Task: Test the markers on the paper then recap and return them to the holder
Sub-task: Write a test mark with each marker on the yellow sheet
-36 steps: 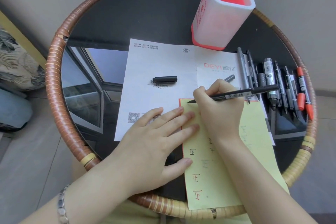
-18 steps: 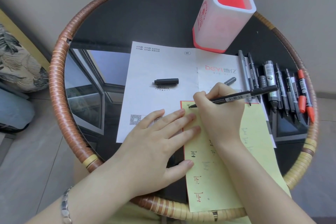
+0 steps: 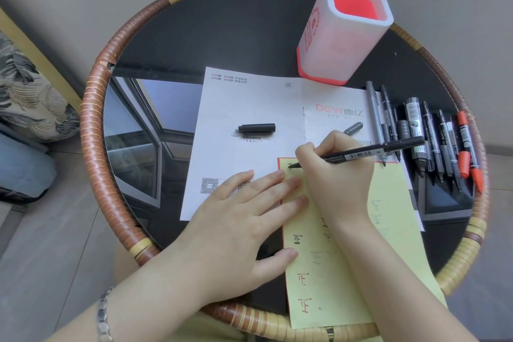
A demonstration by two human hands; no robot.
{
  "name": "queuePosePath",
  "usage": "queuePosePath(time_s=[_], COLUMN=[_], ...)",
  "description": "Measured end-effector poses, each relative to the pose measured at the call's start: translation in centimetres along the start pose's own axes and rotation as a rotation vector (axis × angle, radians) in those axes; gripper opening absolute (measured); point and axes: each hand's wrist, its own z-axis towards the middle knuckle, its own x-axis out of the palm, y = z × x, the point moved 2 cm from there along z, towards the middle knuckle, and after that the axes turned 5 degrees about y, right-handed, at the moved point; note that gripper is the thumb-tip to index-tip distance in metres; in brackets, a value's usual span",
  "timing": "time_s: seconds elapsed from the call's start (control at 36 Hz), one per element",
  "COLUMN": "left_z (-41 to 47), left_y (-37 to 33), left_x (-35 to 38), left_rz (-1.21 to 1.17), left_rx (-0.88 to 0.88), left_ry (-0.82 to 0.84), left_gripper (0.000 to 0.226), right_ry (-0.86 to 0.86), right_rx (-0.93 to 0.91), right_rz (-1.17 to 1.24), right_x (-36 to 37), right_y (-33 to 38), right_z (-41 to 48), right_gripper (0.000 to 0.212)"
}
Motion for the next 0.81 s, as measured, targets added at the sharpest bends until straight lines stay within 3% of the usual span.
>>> queuePosePath(time_s=[0.53, 0.69, 0.81], left_z=[0.02, -0.01, 0.00], left_y=[-0.01, 0.00, 0.03], left_x=[0.01, 0.07, 0.12], left_rz=[0.002, 0.009, 0.007], left_rx=[0.001, -0.001, -0.003], left_ry=[-0.002, 0.007, 0.000], left_gripper=[0.057, 0.057, 0.057], right_ry=[-0.009, -0.025, -0.023], right_rx=[0.003, 0.008, 0.011], right_rz=[-0.017, 0.004, 0.002], right_x=[-0.10, -0.10, -0.09], right_y=[0.01, 0.15, 0.02], right_z=[-0.13, -0.21, -0.25], right_gripper=[0.040, 0.030, 0.038])
